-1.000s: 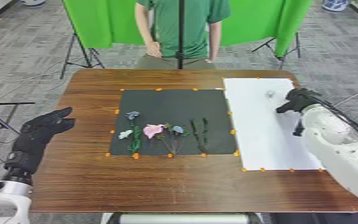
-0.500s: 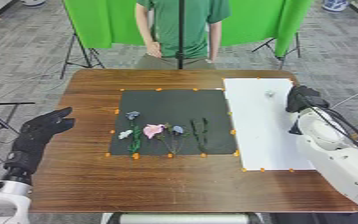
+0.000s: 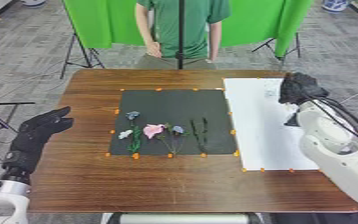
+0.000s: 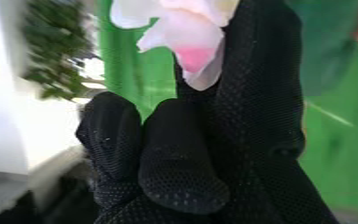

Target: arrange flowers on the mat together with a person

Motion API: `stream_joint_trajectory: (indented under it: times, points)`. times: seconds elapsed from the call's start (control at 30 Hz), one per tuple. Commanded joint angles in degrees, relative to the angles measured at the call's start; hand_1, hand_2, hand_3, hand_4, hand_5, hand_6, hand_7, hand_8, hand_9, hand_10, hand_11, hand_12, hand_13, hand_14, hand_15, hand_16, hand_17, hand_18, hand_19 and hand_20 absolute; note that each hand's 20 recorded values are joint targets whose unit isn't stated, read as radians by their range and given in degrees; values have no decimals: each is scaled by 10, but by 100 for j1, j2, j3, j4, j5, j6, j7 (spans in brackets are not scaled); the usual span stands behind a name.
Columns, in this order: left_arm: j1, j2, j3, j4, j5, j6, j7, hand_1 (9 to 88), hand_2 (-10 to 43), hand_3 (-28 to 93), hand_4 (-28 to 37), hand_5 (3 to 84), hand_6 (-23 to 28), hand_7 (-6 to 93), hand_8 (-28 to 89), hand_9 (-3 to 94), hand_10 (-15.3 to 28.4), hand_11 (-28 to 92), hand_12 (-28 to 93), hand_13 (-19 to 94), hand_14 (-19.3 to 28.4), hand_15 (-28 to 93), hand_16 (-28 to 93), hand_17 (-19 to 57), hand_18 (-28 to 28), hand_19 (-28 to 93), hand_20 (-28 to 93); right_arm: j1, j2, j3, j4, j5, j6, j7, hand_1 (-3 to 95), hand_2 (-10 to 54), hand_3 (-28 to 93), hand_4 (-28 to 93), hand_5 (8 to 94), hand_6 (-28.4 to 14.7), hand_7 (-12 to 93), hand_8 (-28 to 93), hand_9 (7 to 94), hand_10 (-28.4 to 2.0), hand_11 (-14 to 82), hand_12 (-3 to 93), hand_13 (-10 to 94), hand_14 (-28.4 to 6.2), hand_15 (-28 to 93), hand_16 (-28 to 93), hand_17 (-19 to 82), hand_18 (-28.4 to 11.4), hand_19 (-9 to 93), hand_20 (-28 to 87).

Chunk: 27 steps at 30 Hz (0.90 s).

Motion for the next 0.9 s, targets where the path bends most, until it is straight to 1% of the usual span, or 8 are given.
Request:
stream_joint_trajectory:
  times: [0.03,0.3,0.37,0.47,0.57,0.7,0.8,0.9]
  points:
    - [-12,-7,70,23,-1,-91,-102,266,0,696,-248,451,44,97,-64,471,139,176,117,391,167,119,10,86,113,35,183,1407,-262,-1185,-675,57,49,-665,916,-95,-283,342,803,19,218,100,887,-90,102,456,865,-12,804,263,537,-213,932,545]
    - [-68,-14,88,49,1,-192,-151,265,-1,696,-248,450,44,95,-64,467,139,174,117,387,165,114,10,85,113,33,182,2228,-1028,-2502,-456,199,-327,-1118,909,-95,-283,344,799,20,213,102,885,-90,94,450,862,-10,802,266,537,-211,932,545]
    - [-46,-24,78,33,1,-170,-142,264,-1,696,-248,449,44,95,-63,466,139,174,118,387,166,113,11,85,113,32,182,2349,-1141,-2731,-388,244,-407,-1189,907,-95,-283,347,799,20,211,101,885,-90,93,449,862,-10,801,266,536,-210,932,544]
    - [-63,-19,87,42,-5,-179,-155,265,-1,694,-248,448,44,94,-63,465,138,173,118,386,166,113,12,84,113,32,181,2384,-1226,-2889,-333,242,-511,-1226,906,-95,-283,347,796,21,211,102,885,-88,92,448,862,-10,800,267,536,-210,932,544]
    - [2,-51,50,20,-4,-173,-152,265,-1,695,-247,448,44,94,-63,465,138,172,118,385,166,112,13,83,113,31,180,2387,-1267,-2965,-297,272,-617,-1241,905,-95,-283,347,794,21,211,102,882,-90,89,445,860,-9,799,268,535,-210,932,543]
    - [36,-62,14,13,-16,-181,-160,264,-2,695,-245,448,44,94,-63,464,138,171,119,385,165,111,13,83,113,30,180,2363,-1293,-2932,-239,305,-781,-1297,901,-95,-283,351,792,22,209,100,881,-92,87,443,860,-9,798,269,535,-211,932,543]
    - [29,-64,20,16,-17,-194,-172,264,-2,693,-245,447,44,93,-63,464,138,170,118,384,165,111,13,82,113,30,179,2334,-1317,-2902,-195,238,-894,-1344,885,-95,-283,353,781,21,207,97,868,-101,84,437,856,-12,798,270,529,-210,932,540]
    - [-6,-59,49,21,-3,-225,-190,264,-3,693,-245,446,43,93,-62,463,137,170,119,382,166,111,13,82,113,29,179,2324,-1338,-2895,-140,207,-949,-1386,870,-95,-283,352,765,19,208,92,835,-110,120,402,851,-12,794,267,523,-209,932,525]
